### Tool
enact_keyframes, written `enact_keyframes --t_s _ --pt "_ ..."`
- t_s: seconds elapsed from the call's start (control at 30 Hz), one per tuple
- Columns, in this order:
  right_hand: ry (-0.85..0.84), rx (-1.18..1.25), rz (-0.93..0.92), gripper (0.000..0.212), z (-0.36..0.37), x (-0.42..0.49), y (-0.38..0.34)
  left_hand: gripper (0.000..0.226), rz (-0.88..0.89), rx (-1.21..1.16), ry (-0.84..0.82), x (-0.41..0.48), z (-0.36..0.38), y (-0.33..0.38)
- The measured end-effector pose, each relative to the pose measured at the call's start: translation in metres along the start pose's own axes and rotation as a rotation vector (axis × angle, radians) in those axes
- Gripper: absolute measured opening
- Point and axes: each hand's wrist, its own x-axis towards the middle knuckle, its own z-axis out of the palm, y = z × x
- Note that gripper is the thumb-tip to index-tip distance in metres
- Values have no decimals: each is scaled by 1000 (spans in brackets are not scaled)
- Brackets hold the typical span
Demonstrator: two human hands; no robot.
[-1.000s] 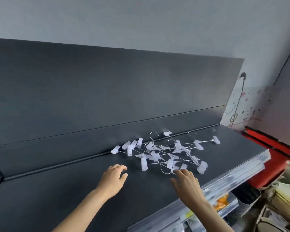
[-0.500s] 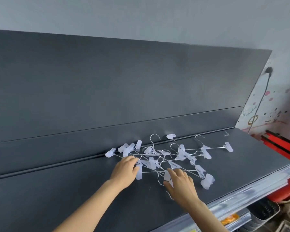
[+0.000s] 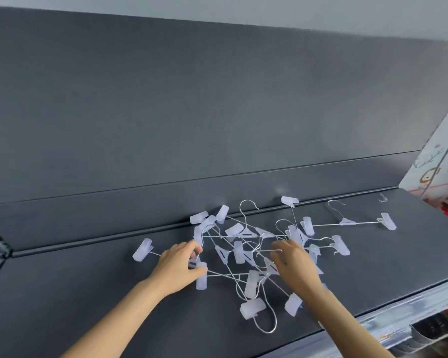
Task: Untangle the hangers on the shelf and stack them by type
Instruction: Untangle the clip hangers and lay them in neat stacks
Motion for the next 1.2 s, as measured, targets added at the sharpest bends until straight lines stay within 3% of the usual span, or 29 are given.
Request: enact_keyframes --t_s 0.1,0.2,0.33,0.43,0.57,0.73,0.97,1.2 --pt "0 -29 49 22 4 15 1 16 -33 -76 85 10 -4 -2" --pt "-38 -62 130 15 3 30 -4 25 -100 -98 142 26 -3 5" --pt "-119 -120 230 15 6 46 -10 32 -177 -60 75 42 4 20" --pt "-128 -4 266 15 11 51 -14 35 -189 -73 77 44 9 26" --pt "-49 326 213 24 -12 55 -25 39 -102 -245 164 43 -5 25" --pt "-150 734 156 25 -47 53 -55 19 -5 -462 237 32 -36 36" --pt "-204 911 84 14 -61 46 -88 24 32 -763 342 12 -85 38" --pt "-304 886 -79 17 -54 29 -149 29 13 -706 193 -20 -104 18"
